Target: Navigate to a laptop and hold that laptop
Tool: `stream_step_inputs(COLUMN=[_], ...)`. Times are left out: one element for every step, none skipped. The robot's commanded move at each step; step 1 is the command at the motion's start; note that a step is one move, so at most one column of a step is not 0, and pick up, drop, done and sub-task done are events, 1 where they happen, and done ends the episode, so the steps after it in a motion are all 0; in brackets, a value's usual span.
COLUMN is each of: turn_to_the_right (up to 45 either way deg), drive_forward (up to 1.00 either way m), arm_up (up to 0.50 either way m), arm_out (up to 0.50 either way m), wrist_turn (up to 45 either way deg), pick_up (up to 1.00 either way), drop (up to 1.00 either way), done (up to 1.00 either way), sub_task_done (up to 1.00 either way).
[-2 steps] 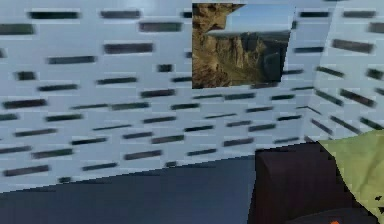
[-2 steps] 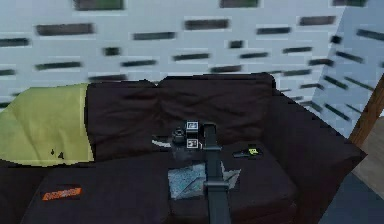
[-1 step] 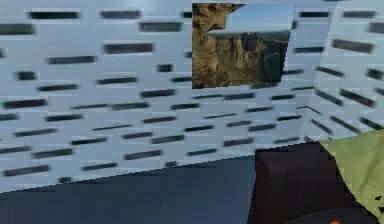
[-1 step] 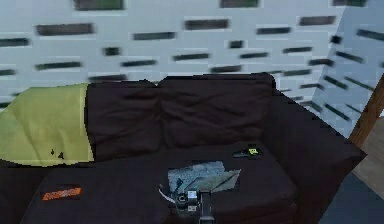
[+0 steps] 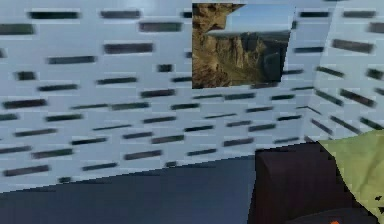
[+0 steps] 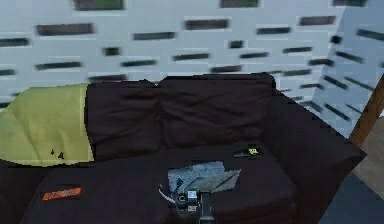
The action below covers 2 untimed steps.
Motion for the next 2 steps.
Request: stream_step_inputs(turn_to_the_right=[0.0,0.0], drive_forward=[0.0,0.0], arm_up=[0.1,0.0], arm_out=[0.0,0.0], wrist_turn=[0.0,0.0], pick_up=[0.0,0.0], drop=[0.0,0.0], done=[0.0,1.0], sub_task_done=[0.0,0.0])
